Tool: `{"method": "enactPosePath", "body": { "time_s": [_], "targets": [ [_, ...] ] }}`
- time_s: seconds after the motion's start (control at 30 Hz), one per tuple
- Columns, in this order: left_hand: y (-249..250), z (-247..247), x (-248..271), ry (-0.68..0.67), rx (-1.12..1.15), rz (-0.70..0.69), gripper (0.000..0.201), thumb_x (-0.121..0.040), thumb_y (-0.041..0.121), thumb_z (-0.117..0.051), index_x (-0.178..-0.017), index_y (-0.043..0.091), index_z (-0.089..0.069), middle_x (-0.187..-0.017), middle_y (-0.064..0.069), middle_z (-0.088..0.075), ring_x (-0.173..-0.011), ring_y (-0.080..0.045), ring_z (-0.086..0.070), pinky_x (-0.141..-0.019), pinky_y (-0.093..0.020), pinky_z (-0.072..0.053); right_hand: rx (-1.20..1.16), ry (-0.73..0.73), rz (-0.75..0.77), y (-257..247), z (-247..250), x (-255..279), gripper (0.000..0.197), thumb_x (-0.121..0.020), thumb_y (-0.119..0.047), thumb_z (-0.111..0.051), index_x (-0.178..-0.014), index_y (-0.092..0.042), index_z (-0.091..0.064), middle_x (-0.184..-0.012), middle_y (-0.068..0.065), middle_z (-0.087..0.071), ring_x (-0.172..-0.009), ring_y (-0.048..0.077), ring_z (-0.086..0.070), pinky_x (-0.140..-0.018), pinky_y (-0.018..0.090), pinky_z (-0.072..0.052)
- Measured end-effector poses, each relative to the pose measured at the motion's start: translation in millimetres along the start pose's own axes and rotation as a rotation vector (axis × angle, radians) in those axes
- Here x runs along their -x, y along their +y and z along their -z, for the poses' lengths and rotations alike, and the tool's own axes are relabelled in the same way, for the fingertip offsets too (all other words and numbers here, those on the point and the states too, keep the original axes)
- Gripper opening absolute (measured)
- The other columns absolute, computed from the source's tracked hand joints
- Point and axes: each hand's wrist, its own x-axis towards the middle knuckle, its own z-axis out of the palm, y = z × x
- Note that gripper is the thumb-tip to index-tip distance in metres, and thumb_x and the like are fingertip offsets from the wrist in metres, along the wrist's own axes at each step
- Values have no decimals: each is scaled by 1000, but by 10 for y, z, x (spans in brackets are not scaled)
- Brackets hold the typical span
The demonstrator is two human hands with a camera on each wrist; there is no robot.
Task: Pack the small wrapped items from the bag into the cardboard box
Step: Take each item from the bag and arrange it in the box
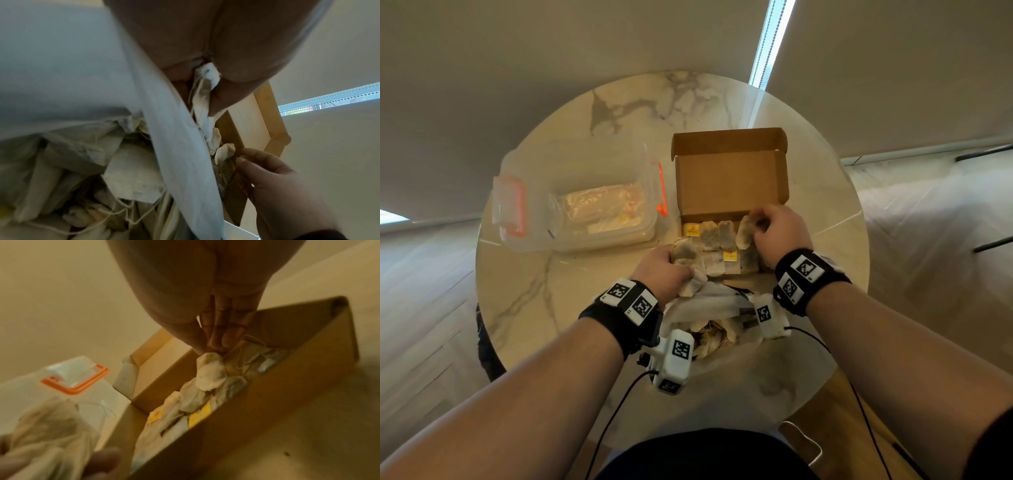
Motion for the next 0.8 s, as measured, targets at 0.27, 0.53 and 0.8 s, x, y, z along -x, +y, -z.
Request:
{"method": "enactPosePath", "body": {
  "time_s": [0.27, 0.53, 0.8],
  "targets": [
    [-108, 26, -116, -16, -63, -21, 36, -70, 28, -68, -106, 33, -73, -101, 1, -78, -98, -25, -73, -94, -55, -60, 257, -175, 51, -66, -142, -37, 35, -98, -28, -66, -132, -20, -68, -133, 4, -60, -116, 27, -60, -99, 39, -50],
    [-74, 34, -101, -22, -84, -67, 34, -69, 29, -66, -102, 30, -73, -98, -2, -78, -95, -27, -73, -92, -57, -60, 389, -240, 190, 19, -181, -94, 38, -100, -15, -56, -136, -21, -68, -139, 4, -54, -123, 29, -55, -106, 39, -48],
    [-53, 33, -94, -32, -71, -73, 30, -70, 31, -67, -100, 33, -70, -101, -1, -76, -98, -26, -72, -95, -56, -58, 388, -242, 276, 20, -176, -100, 38, -101, -11, -53, -135, -18, -68, -145, 2, -56, -130, 26, -53, -111, 37, -45]
  ]
}}
